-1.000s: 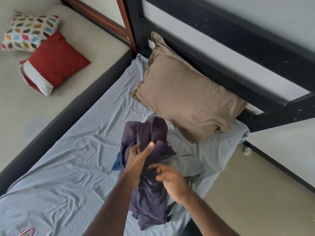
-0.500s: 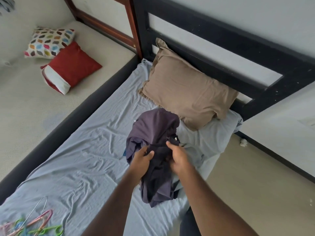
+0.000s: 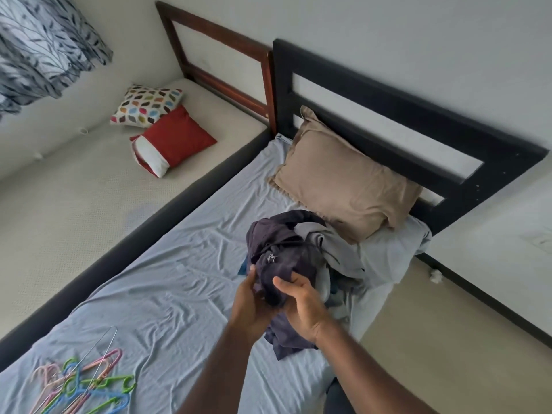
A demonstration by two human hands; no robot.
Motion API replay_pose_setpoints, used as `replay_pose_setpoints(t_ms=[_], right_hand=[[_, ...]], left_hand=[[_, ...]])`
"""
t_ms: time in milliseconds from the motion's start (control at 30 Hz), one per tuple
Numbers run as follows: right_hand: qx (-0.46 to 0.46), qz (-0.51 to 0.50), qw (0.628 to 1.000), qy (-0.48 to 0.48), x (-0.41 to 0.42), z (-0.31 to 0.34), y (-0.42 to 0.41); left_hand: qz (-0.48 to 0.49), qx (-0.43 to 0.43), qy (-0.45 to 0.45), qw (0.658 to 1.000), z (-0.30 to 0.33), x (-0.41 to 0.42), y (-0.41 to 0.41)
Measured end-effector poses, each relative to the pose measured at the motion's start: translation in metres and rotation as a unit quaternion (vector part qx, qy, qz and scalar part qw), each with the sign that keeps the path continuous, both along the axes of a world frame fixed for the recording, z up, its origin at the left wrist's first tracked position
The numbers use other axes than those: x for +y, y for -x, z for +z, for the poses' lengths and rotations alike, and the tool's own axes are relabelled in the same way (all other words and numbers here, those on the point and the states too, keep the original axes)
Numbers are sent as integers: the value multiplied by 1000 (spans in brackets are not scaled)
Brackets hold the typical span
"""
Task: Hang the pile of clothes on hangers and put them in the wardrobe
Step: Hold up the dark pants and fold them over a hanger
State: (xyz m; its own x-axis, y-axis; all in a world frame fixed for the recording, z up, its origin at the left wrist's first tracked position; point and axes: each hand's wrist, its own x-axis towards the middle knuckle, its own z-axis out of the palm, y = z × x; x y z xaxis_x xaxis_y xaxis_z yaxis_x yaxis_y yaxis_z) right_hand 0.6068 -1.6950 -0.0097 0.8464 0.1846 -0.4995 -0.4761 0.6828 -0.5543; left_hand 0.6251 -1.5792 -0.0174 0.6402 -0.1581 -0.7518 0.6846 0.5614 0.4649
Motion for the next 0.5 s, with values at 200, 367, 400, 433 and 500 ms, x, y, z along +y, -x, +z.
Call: replay_pose_setpoints(t_ms=[200,367,400,433,500], right_hand=[[87,-32,996,-2,3,-4,35],[250,-128,956,83,-26,-27,42],[277,-132,948,81,-32,-31,43],[298,-134,943,69,-36,-34,43],[324,-142,935,35,-37,-41,43]], left_hand=[[38,60,-44,996,-16,-16,49],[-25,-15,-220,975,-12,4,50],[-53,-45,-247,967,-10,7,47],[-76,-80,-267,957,-5,7,45],[-114,-141,-296,938,10,9,41]])
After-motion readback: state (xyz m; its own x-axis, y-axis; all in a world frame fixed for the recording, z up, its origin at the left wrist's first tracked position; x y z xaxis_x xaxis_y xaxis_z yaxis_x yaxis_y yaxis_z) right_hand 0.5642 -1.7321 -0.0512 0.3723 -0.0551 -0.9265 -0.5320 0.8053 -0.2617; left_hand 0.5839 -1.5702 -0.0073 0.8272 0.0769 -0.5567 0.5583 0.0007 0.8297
